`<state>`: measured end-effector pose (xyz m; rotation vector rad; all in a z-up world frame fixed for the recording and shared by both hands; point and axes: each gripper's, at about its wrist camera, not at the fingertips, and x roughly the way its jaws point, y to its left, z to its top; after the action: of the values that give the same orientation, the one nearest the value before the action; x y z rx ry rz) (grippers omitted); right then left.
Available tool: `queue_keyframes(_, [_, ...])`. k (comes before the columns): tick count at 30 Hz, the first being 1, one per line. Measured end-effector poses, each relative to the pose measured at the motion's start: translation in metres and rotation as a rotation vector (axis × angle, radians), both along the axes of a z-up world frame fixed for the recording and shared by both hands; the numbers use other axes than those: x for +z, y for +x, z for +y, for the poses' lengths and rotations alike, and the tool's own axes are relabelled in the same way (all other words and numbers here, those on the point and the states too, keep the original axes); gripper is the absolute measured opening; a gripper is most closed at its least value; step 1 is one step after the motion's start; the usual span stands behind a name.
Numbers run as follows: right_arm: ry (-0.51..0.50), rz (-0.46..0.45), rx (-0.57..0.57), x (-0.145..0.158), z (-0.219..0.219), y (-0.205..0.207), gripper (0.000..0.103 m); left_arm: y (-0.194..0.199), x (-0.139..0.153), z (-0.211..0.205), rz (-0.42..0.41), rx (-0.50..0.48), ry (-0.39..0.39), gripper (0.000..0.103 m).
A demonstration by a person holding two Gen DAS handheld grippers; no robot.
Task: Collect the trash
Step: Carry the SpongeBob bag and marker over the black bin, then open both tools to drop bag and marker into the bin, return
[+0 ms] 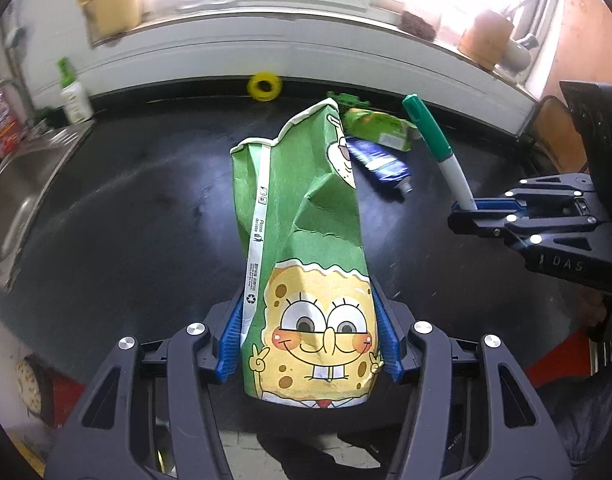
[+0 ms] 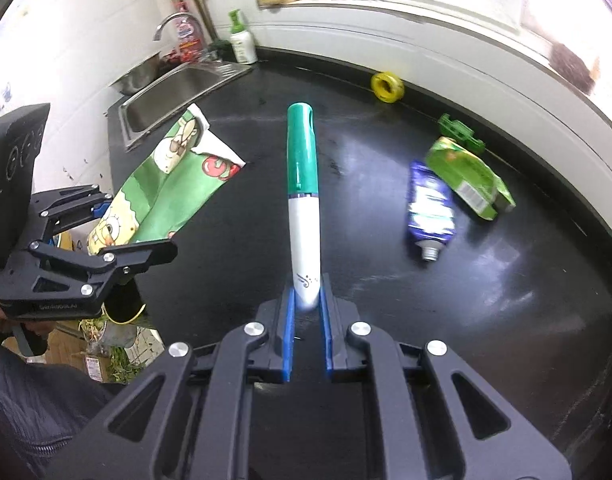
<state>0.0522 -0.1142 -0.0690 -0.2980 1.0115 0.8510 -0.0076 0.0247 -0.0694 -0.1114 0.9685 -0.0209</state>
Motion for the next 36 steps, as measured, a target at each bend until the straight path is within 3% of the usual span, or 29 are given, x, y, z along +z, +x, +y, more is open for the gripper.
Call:
queue_keyframes(7, [0.007,-0.011,0.11,0.007,0.066,-0.038,0.012,-0.062,0.006,0.061,-0.009,0.166,0.029,0.054])
queue_keyframes(17, [0.016,0.072,0.436,-0.011,0.237,-0.133,0.012,-0.199,-0.023,0.179,0.062,0.52,0.028,0.054])
queue_keyframes(21, [-0.002,0.14,0.552,-0.034,0.308,-0.175,0.012,-0.26,-0.053,0.224,0.115,0.676,0.004,0.055])
queue_keyframes(25, [-0.052,0.211,0.639,-0.071,0.377,-0.217,0.012,-0.301,-0.088,0.256,0.158,0.768,-0.032,0.055])
queue_keyframes(29, [-0.118,0.291,0.673,-0.111,0.429,-0.246,0.012,-0.326,-0.132,0.283,0.198,0.837,-0.096,0.055])
queue_keyframes(34, [-0.194,0.319,0.701,-0.152,0.474,-0.267,0.012,-0.338,-0.169,0.301,0.203,0.884,-0.162,0.055])
queue_keyframes(35, [-0.205,0.319,0.701,-0.158,0.481,-0.27,0.012,-0.339,-0.174,0.304,0.205,0.886,-0.174,0.058])
queue_keyframes(36, [-0.21,0.319,0.698,-0.162,0.487,-0.271,0.012,-0.339,-0.178,0.307,0.208,0.889,-0.18,0.072])
